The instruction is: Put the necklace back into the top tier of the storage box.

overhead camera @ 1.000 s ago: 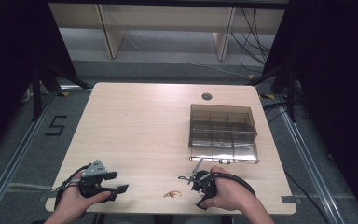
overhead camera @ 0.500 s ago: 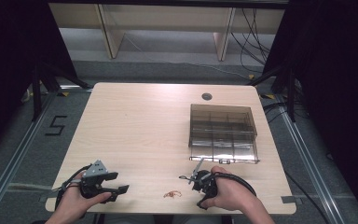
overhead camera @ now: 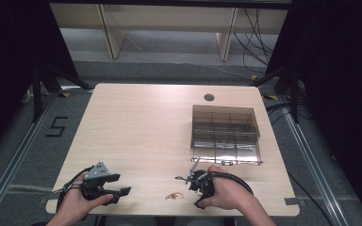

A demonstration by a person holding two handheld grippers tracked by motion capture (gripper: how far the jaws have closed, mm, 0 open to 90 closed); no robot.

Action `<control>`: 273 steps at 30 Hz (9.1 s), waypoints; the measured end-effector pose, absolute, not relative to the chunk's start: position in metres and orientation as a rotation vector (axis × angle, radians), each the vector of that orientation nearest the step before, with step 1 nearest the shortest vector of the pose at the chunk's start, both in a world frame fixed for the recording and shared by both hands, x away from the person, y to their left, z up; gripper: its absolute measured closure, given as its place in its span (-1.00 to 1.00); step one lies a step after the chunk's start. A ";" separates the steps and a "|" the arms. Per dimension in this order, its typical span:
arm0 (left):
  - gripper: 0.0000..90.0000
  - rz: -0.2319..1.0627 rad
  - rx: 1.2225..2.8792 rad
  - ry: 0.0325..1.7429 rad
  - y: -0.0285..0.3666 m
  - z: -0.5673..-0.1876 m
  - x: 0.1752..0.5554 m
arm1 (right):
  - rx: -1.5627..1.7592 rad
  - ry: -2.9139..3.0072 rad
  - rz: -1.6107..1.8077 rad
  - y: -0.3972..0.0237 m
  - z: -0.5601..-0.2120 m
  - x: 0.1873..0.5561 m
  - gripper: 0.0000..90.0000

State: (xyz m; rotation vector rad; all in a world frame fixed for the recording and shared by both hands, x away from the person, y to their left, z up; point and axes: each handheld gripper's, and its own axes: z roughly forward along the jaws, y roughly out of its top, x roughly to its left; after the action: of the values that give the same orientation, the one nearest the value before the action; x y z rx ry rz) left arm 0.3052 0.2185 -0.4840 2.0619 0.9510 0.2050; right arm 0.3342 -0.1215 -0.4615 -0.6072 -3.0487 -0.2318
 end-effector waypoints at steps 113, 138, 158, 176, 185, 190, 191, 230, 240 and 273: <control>-0.32 0.205 2.048 0.957 0.221 -0.483 0.305 | -0.327 -3.115 -0.286 -0.063 -0.423 0.342 0.96; -0.32 0.212 2.070 0.939 0.221 -0.483 0.306 | -0.371 -3.114 -0.322 -0.086 -0.386 0.344 0.96; -0.32 0.200 2.047 0.963 0.220 -0.484 0.306 | -0.424 -3.046 -0.681 -0.120 -0.366 0.341 0.96; -0.32 0.200 2.050 0.966 0.220 -0.485 0.306 | -0.515 -3.031 -0.906 -0.151 -0.347 0.340 0.96; -0.32 0.201 2.050 0.966 0.220 -0.485 0.306 | -0.557 -3.027 -0.952 -0.161 -0.337 0.340 0.96; -0.32 0.205 2.053 0.963 0.220 -0.484 0.306 | -0.612 -3.038 -0.971 -0.170 -0.332 0.339 0.96; -0.32 0.205 2.053 0.963 0.220 -0.484 0.306 | -0.612 -3.038 -0.971 -0.170 -0.332 0.339 0.96; -0.32 0.214 2.064 0.953 0.220 -0.484 0.306 | -0.802 -3.015 -1.063 -0.219 -0.311 0.335 0.96; -0.32 0.217 2.087 0.936 0.221 -0.484 0.307 | -0.895 -2.998 -1.110 -0.239 -0.304 0.332 0.96; -0.32 0.217 2.091 0.930 0.222 -0.483 0.307 | -1.106 -2.991 -1.077 -0.275 -0.305 0.341 0.96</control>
State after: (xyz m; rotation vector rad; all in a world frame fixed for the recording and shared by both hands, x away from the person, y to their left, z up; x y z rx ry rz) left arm 0.3069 0.2218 -0.4829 2.0906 0.9296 0.2166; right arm 0.3408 -0.2752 -0.3046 -1.1058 -2.9914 -1.0765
